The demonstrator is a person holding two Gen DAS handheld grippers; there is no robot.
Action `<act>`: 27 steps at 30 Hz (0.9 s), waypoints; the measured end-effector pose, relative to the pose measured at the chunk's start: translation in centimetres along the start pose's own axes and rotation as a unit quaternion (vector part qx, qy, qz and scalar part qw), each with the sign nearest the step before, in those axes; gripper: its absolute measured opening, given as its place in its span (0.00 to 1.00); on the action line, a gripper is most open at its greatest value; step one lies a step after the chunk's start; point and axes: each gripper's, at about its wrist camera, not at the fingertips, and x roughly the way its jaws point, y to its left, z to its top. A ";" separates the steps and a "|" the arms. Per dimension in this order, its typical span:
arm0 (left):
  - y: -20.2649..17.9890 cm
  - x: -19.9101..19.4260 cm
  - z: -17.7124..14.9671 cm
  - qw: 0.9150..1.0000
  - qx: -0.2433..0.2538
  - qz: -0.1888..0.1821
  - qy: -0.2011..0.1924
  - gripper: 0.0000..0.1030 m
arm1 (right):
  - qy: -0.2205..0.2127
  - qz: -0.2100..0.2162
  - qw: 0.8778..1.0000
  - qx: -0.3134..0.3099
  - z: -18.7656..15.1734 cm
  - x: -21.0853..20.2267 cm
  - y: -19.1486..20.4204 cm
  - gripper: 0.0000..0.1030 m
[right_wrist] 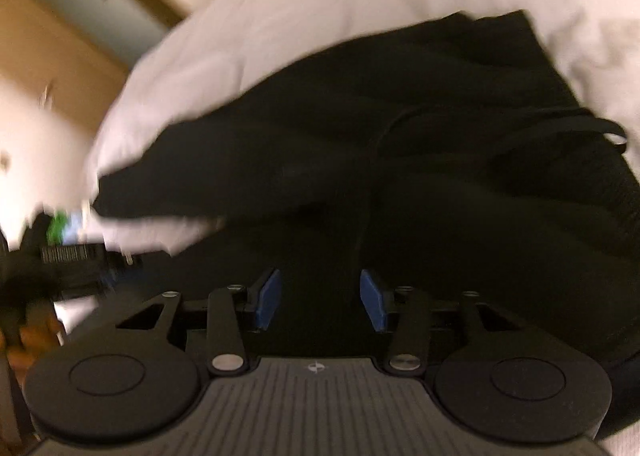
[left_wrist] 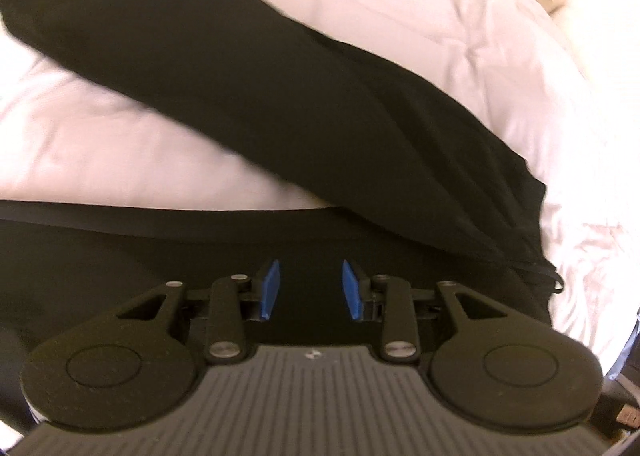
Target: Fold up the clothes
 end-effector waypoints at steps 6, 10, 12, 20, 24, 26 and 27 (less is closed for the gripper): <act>7.4 -0.4 2.3 0.999 -0.031 -0.006 0.009 0.29 | 0.014 -0.065 0.998 -0.018 -1.4 2.5 4.1 0.46; 14.2 -1.9 5.3 0.998 -0.057 -0.003 -0.011 0.30 | -0.034 -0.106 0.993 0.030 -0.6 3.5 7.0 0.46; 18.2 -2.5 7.4 0.996 -0.086 0.006 -0.024 0.30 | -0.047 -0.118 0.991 0.050 0.3 4.8 8.8 0.46; 32.4 -3.8 16.6 0.972 -0.200 0.039 -0.116 0.47 | -0.049 -0.072 0.980 0.180 2.0 11.1 13.9 0.47; 36.4 -1.8 20.4 0.964 -0.220 0.063 -0.138 0.58 | -0.033 -0.075 0.980 0.180 1.6 13.7 17.0 0.49; 38.1 -0.6 21.7 0.963 -0.226 0.065 -0.136 0.55 | -0.027 -0.083 0.981 0.174 1.6 14.5 17.8 0.54; 38.8 -0.1 22.1 0.963 -0.225 0.062 -0.132 0.51 | -0.025 -0.088 0.981 0.171 1.6 14.8 18.1 0.55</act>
